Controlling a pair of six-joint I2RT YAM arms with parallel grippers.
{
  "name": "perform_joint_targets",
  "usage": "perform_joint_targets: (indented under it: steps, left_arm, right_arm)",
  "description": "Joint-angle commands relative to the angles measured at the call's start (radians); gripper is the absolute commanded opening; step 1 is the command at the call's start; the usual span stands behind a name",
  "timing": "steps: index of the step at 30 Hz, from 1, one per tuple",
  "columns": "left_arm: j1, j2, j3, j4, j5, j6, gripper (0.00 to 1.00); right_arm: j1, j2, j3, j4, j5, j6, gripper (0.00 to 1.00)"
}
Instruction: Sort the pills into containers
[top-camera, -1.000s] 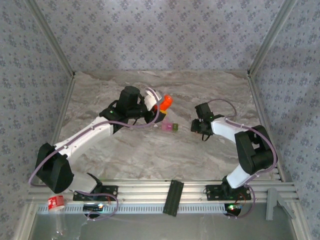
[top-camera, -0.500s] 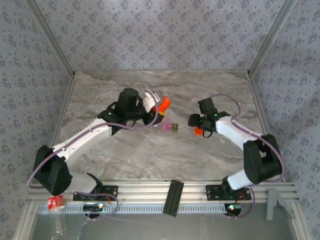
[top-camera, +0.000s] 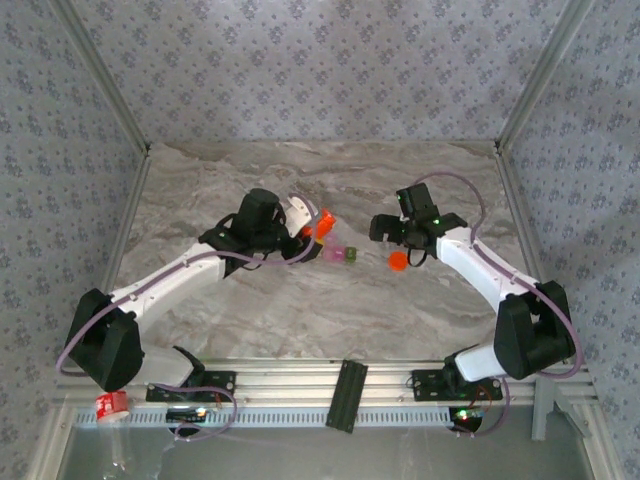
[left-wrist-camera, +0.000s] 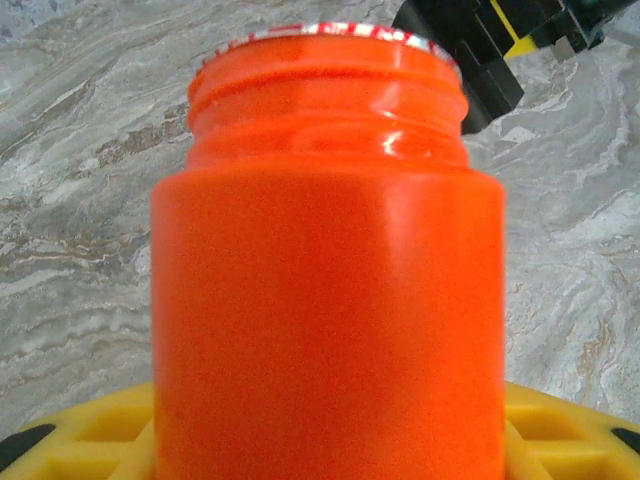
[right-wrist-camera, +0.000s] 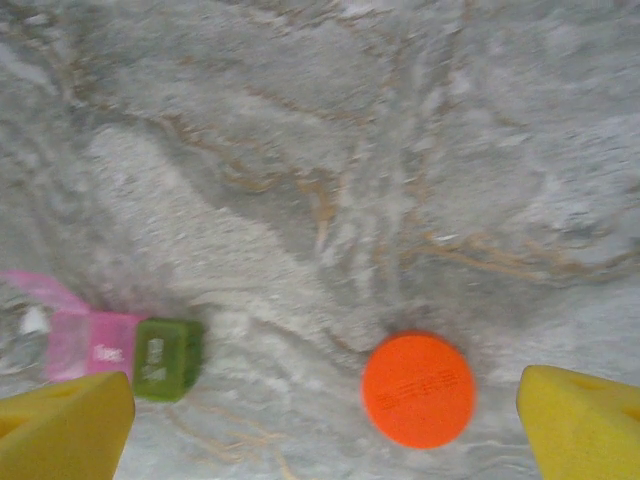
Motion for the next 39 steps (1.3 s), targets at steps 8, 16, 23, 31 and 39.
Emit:
perform_joint_targets:
  steps: [8,16,23,31,39]
  left_arm:
    - [0.016,-0.031,0.009,0.021,0.010,-0.003,0.00]
    - [0.028,-0.030,0.021,-0.008,0.022,0.011,0.00]
    - [0.039,-0.024,0.025,-0.023,0.028,0.016,0.00]
    - [0.043,0.006,0.011,-0.038,0.032,0.002,0.00]
    - [0.043,0.036,-0.028,-0.036,0.036,-0.031,0.00]
  right_arm:
    - [0.034,0.039,0.215,-0.264,0.483,0.076,1.00]
    - [0.008,0.055,0.208,-0.275,0.389,0.047,1.00]
    - [-0.062,-0.068,-0.004,-0.011,-0.030,0.046,1.00]
    - [-0.010,-0.001,-0.013,0.056,-0.146,0.064,0.86]
    - [0.039,0.117,0.024,0.095,-0.212,0.078,0.68]
